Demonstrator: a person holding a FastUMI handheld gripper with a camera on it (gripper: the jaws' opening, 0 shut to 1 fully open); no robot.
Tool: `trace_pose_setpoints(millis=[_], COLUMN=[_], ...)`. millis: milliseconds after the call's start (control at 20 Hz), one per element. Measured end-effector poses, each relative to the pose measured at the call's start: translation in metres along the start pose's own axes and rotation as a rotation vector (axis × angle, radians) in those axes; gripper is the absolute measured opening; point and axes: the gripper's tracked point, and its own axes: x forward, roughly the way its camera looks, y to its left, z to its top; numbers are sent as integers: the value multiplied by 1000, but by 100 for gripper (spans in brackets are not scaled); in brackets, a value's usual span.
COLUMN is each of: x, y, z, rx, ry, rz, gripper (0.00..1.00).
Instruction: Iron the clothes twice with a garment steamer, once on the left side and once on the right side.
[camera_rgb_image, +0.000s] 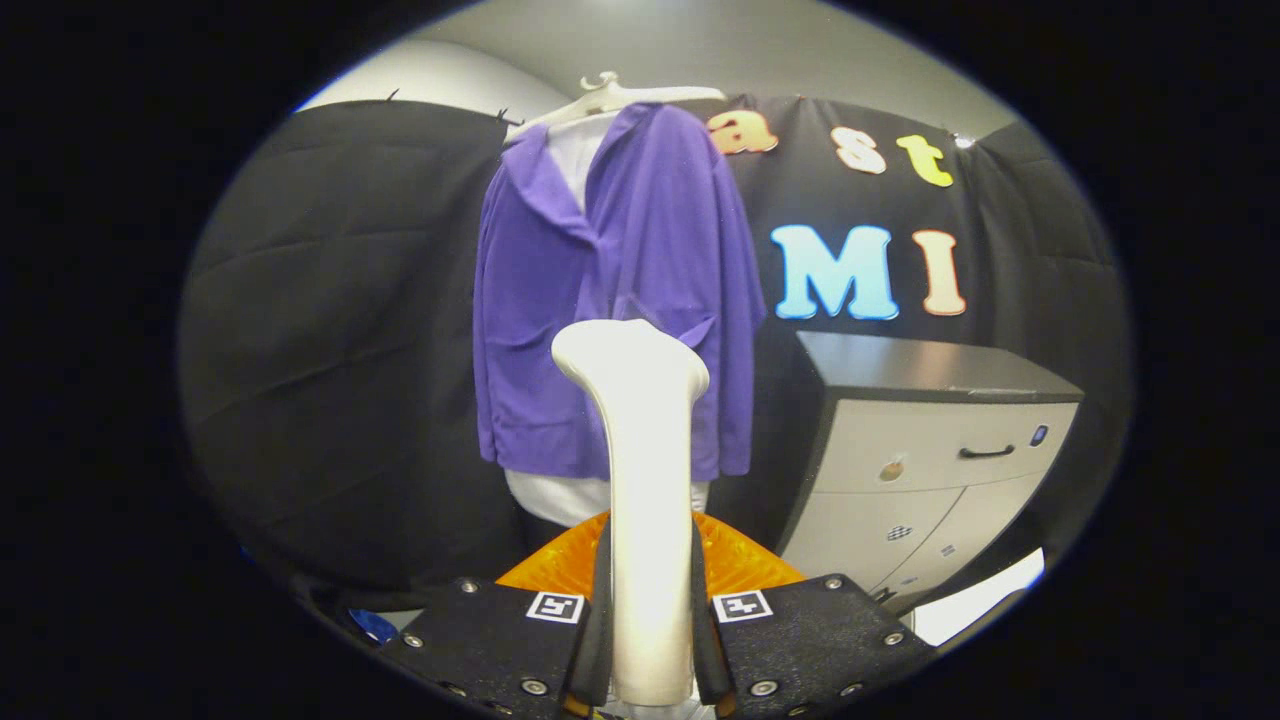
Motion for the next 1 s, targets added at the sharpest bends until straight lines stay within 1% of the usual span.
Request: trace_pose_setpoints(millis=[50, 150, 300, 400, 500, 700, 750, 800, 1000], x=[-9, -41, -86, -111, -133, -174, -184, -191, -206], y=[-12, -45, -89, -112, -130, -163, -170, -175, -186], z=[13, 36, 47, 48, 42, 23, 23, 23, 16], rx=[15, 35, 52, 60, 62, 97, 99, 99, 107], ry=[-40, -100, -137, -153, -175, -176, -206, -227, -226], rz=[-16, -50, -100, -129, -170, -236, -252, -265, -291], gripper=[33, 32, 32, 33, 32, 33, 32, 32, 32])
